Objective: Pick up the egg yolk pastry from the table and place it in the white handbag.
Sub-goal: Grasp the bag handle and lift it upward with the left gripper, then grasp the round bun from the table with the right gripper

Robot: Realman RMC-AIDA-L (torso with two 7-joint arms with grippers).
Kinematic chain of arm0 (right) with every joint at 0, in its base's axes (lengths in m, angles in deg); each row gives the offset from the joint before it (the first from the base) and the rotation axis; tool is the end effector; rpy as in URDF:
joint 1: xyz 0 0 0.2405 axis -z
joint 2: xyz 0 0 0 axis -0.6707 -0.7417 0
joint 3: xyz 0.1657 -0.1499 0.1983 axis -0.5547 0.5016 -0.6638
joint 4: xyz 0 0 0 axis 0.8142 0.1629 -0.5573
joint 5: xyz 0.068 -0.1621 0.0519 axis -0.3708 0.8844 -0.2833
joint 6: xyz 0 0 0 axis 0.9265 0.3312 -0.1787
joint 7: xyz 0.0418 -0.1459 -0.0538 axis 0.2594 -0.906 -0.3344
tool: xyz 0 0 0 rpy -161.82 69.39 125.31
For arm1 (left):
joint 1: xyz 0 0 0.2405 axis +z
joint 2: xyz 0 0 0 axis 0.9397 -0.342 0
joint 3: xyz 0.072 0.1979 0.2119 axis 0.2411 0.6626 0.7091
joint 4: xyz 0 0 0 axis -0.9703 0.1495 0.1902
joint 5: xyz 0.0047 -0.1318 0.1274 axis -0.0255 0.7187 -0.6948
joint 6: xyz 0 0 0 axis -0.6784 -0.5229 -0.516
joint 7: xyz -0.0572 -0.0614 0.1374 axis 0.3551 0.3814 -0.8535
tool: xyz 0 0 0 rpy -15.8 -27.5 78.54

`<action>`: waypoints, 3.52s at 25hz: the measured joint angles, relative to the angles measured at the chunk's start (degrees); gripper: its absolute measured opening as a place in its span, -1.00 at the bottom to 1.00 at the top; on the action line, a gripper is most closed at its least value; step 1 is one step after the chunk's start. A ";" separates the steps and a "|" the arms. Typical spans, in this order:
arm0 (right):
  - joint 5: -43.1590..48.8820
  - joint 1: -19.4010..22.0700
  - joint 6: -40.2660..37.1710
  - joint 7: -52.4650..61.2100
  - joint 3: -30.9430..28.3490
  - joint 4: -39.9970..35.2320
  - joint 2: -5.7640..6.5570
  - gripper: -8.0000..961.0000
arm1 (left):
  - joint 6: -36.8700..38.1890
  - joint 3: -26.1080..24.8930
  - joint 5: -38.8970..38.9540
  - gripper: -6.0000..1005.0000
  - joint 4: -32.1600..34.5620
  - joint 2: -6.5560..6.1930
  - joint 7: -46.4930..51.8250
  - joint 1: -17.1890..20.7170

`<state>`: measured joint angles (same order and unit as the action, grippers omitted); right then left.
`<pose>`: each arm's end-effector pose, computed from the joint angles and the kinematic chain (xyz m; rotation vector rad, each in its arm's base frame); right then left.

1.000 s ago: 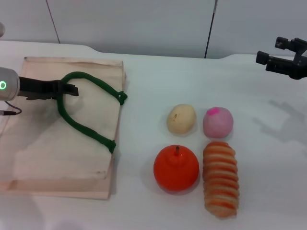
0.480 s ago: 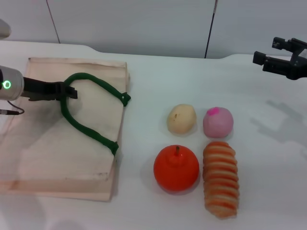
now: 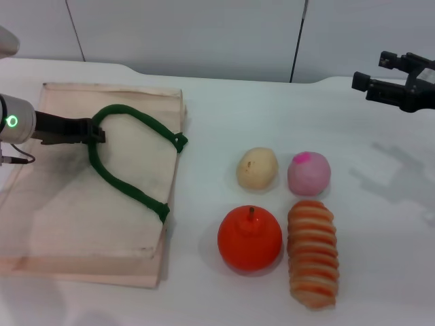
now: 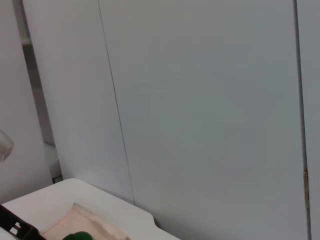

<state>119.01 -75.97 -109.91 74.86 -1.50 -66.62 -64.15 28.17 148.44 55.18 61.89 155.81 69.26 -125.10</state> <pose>0.2644 0.4070 0.0209 -2.3976 0.5894 0.7715 -0.3291 0.4487 0.0203 -1.9499 -1.5712 -0.1391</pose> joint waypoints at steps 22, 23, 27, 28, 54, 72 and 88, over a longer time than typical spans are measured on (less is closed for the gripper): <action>3.44 -0.91 -3.63 -0.23 0.66 -0.04 0.03 0.84 | 1.10 -0.18 5.41 -0.72 -0.09 0.84 -5.41 0.98; 4.48 -1.37 -4.17 -0.26 0.67 -0.06 0.02 0.84 | 2.89 -0.17 7.21 -0.72 -0.29 0.82 -6.67 1.23; 6.87 -2.73 -5.73 -0.64 0.70 -0.12 -0.21 0.84 | 9.56 -0.12 13.04 -0.72 -0.76 0.31 -10.68 2.14; 7.42 -3.16 -6.14 -0.69 0.73 -0.15 -0.25 0.84 | 11.53 -0.11 14.51 -0.72 -0.84 0.12 -11.68 2.44; 22.70 -17.30 7.42 -0.72 10.71 9.05 -3.48 0.84 | 37.51 -0.09 34.49 -0.72 -4.01 -2.61 -18.38 6.44; 22.50 -22.76 18.40 -0.55 17.60 16.79 -4.40 0.85 | 41.39 -0.09 38.39 -0.71 -4.17 -2.70 -18.58 6.77; 22.44 -25.94 22.82 -0.67 20.10 21.36 -4.85 0.85 | 41.39 -0.12 39.01 -0.70 -3.87 -2.70 -18.58 6.24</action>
<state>141.45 -101.90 -87.09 74.19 18.60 -45.25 -68.99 69.56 148.32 94.19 58.02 153.11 50.68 -118.87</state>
